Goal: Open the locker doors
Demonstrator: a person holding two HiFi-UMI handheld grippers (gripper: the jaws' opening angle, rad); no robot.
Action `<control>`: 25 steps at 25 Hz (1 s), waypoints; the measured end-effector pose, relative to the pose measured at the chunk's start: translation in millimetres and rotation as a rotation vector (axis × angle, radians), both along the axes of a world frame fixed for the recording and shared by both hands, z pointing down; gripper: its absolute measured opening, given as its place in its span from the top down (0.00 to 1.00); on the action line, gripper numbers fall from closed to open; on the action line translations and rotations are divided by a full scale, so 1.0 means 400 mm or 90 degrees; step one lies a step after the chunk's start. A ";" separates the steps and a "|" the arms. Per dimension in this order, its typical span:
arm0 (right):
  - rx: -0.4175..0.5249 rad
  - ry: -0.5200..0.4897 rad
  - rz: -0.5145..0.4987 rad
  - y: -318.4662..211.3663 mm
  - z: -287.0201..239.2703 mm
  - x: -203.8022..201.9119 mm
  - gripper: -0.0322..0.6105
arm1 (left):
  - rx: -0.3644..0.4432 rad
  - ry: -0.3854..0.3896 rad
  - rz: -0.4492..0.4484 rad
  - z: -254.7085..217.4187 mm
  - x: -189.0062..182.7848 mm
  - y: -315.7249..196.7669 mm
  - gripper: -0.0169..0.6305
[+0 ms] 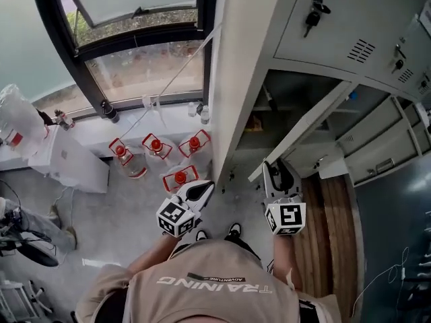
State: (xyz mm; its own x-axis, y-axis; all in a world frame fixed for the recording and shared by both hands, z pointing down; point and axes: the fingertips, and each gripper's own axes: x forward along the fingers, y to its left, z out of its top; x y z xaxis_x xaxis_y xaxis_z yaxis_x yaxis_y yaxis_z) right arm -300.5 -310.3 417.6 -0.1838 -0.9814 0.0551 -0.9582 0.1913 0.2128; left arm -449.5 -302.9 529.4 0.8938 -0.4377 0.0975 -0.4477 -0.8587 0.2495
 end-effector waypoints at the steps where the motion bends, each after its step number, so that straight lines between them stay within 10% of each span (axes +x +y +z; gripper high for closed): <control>1: 0.000 -0.009 0.007 0.031 0.004 0.018 0.77 | 0.002 -0.001 0.018 0.003 0.026 0.012 0.96; 12: 0.029 0.031 0.086 0.293 0.009 0.304 0.82 | 0.031 -0.033 0.096 -0.015 0.335 0.135 0.96; 25: 0.068 0.015 -0.090 0.344 0.008 0.560 0.83 | -0.014 -0.071 -0.033 0.031 0.618 0.317 0.96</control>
State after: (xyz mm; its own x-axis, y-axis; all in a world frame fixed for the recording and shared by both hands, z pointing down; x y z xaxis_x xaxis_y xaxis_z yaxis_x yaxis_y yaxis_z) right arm -76.4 -172.7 420.7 -0.3195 -0.9467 -0.0419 -0.9182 0.2984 0.2605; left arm -202.4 -176.3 541.9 0.8529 -0.4802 0.2048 -0.5178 -0.8283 0.2143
